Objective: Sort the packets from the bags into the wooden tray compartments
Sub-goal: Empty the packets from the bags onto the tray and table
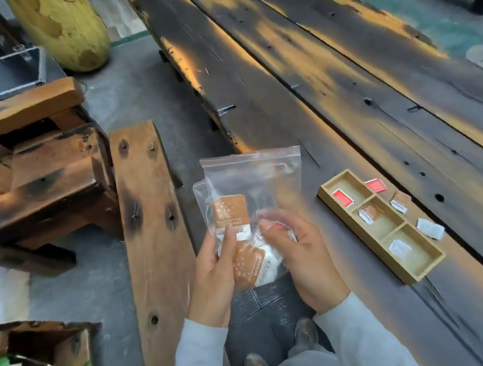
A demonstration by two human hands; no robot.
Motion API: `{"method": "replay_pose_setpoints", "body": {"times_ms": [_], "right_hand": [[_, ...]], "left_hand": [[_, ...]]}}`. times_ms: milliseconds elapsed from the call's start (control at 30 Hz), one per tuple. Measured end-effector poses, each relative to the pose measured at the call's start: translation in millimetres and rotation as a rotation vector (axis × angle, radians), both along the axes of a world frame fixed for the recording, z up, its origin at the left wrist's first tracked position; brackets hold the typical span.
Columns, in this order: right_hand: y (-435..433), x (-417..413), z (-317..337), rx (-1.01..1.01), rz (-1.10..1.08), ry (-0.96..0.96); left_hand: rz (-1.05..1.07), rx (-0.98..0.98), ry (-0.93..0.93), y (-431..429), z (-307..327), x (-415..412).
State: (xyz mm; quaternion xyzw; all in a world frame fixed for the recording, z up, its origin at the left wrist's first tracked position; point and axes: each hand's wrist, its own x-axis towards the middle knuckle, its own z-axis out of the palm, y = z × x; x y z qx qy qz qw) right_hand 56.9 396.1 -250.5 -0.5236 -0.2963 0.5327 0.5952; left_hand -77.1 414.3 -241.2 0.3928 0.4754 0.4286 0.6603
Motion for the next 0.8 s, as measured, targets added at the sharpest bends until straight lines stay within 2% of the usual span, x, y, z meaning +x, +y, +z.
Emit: {"method": "replay_pose_setpoints", "body": {"times_ms": [133,233,467,800], "right_hand": [[-3.9,38.9,-1.0,-0.009,-0.078,0.034],[-7.2,62.7,-3.3,-0.007,-0.14,0.059],[-19.3,106.3,-14.1,-0.016,-0.214,0.112],[-30.4,152.0,-7.8,0.093,-0.327,0.14]], "left_hand": [[-0.188,0.094,0.053,5.2,-2.9,36.1],[-0.248,0.121,0.081,8.6,-6.6,59.9],[-0.294,0.148,0.092,9.6,-10.0,108.1],[-0.35,0.192,0.073,12.0,-1.0,165.8]]}}
